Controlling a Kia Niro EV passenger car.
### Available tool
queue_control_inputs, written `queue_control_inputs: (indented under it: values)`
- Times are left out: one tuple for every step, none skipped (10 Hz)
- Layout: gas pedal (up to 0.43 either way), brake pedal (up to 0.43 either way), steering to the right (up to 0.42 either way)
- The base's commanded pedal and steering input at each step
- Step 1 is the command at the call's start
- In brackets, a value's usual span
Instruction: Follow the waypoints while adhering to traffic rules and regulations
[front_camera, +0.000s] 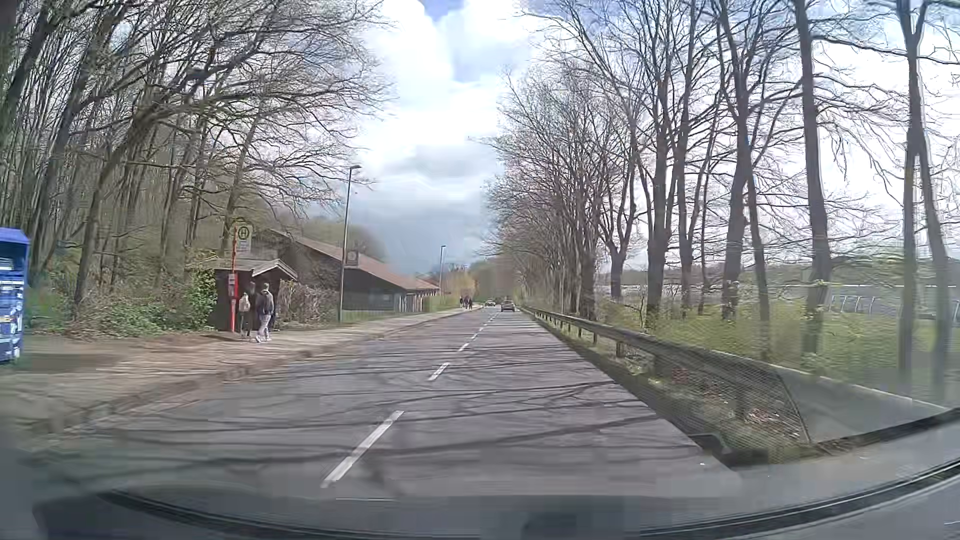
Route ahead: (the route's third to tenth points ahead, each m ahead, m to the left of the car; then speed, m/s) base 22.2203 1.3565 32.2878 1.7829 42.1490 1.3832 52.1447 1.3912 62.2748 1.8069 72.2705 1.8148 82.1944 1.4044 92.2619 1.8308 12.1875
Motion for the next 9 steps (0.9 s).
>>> queue_control_inputs:
  values:
    - [0.047, 0.000, 0.000]
    - [0.059, 0.000, 0.000]
    - [0.079, 0.000, 0.000]
    - [0.087, 0.000, 0.002]
    - [0.087, 0.000, 0.003]
    - [0.087, 0.000, 0.004]
    - [0.087, 0.000, 0.004]
    - [0.087, 0.000, 0.004]
    - [0.087, 0.000, 0.004]
